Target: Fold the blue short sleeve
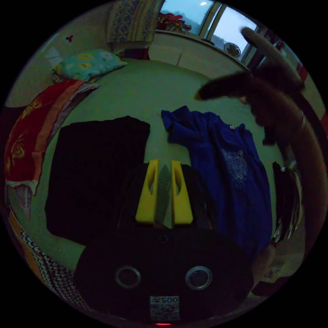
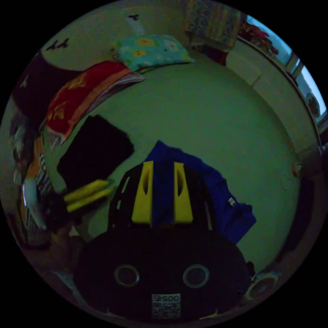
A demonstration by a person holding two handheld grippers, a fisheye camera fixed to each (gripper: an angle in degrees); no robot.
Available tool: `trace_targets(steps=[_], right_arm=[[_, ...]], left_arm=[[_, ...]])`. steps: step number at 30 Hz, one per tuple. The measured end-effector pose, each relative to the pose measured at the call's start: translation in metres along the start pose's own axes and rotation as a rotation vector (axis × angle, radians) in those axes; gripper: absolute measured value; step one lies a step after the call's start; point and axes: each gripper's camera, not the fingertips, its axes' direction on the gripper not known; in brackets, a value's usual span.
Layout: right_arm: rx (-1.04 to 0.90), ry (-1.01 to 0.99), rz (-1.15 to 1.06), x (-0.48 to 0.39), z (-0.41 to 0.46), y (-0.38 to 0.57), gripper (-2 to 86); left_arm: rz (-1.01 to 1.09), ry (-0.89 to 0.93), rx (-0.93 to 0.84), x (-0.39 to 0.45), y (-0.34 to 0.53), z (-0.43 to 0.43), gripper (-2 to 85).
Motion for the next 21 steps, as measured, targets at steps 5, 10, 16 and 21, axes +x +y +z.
trace_targets(steps=[5,10,16,21], right_arm=[[0.109,0.023,-0.102,-0.037,0.006,0.037,8.1],[0.069,0.067,-0.105,-0.045,0.026,0.033,5.3],[0.095,0.003,-0.079,-0.042,0.015,0.046,-1.0],[-0.003,-0.052,-0.136,-0.026,-0.002,0.077,2.6]], left_arm=[[-0.042,-0.022,-0.007,-0.005,0.002,0.004,7.1],[-0.068,-0.011,0.010,-0.005,0.005,0.002,6.9],[-0.073,-0.006,0.002,0.003,0.002,0.007,6.5],[-0.097,-0.029,0.054,0.014,0.003,-0.001,5.8]])
